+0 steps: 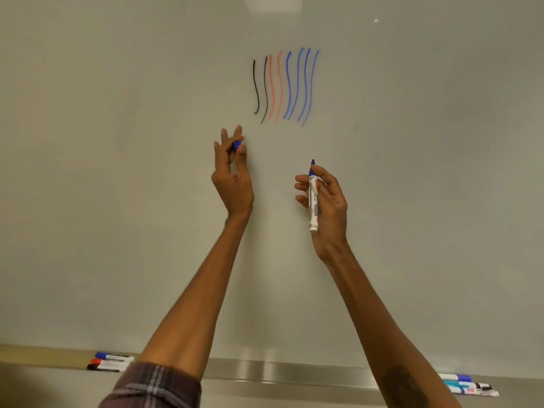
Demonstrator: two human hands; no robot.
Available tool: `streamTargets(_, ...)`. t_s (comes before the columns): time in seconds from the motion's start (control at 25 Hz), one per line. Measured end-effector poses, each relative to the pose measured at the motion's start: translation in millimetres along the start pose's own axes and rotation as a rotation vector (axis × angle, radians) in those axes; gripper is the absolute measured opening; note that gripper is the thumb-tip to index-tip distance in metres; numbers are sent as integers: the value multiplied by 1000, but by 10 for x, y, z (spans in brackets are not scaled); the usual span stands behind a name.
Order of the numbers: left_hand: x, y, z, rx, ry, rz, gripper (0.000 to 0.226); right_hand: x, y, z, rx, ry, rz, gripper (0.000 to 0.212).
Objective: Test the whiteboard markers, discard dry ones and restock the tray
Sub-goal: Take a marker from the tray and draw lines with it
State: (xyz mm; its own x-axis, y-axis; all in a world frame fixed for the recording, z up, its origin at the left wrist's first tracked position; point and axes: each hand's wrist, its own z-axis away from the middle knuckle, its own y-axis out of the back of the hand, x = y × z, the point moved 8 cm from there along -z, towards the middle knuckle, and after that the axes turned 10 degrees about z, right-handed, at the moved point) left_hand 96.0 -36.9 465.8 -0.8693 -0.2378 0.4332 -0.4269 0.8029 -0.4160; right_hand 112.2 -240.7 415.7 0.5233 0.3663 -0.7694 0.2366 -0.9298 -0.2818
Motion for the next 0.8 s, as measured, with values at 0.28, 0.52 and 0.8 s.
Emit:
streamTargets(0.28, -126, -214, -398, -76, -107, -87, 35, -244, 15, -218, 29, 84, -85, 26)
streamTargets(0.52, -314, -197, -422, -73, -136, -178, 42, -463, 101, -519, 193, 186, 108, 22)
streamTargets(0.8, -281, -196, -399, -69, -230, -232, 39, -1142, -48, -907, 388, 521, 434, 21)
